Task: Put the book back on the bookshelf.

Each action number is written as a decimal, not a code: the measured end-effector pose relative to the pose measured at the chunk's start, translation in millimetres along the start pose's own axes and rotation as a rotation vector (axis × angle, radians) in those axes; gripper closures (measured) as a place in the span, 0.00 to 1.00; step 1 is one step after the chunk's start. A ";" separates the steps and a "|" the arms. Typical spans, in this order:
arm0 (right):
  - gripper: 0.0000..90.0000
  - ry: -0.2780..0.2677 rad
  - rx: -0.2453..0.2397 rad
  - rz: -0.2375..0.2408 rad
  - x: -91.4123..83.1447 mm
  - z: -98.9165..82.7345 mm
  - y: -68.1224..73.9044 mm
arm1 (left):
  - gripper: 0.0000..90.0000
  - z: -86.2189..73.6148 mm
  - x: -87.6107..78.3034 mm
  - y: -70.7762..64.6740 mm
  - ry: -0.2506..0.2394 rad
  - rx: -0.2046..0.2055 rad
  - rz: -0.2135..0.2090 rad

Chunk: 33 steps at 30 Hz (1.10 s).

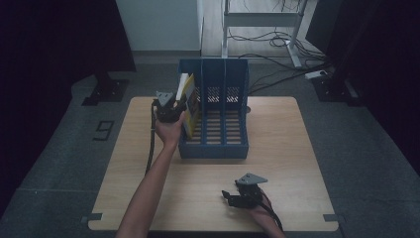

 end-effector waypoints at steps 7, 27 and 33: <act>0.34 0.000 0.001 0.001 0.0 0.0 0.0 | 0.55 -3.2 -6.2 -0.6 0.029 -0.013 -0.061; 0.34 0.003 -0.001 0.002 0.0 0.1 0.0 | 0.44 -8.8 -30.2 3.1 0.063 -0.001 -0.158; 0.34 0.001 0.002 0.006 0.1 0.2 -0.5 | 0.44 -8.7 -38.7 1.2 0.066 0.010 -0.178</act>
Point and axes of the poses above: each handheld gripper's, and its own axes: x roughly forward along the jaws, z roughly out of its top, y roughly to its left, the point moved 9 cm from there along x, roughly forward along the jaws, and after that the axes turned 12 degrees about -x, right-handed, at the moved point
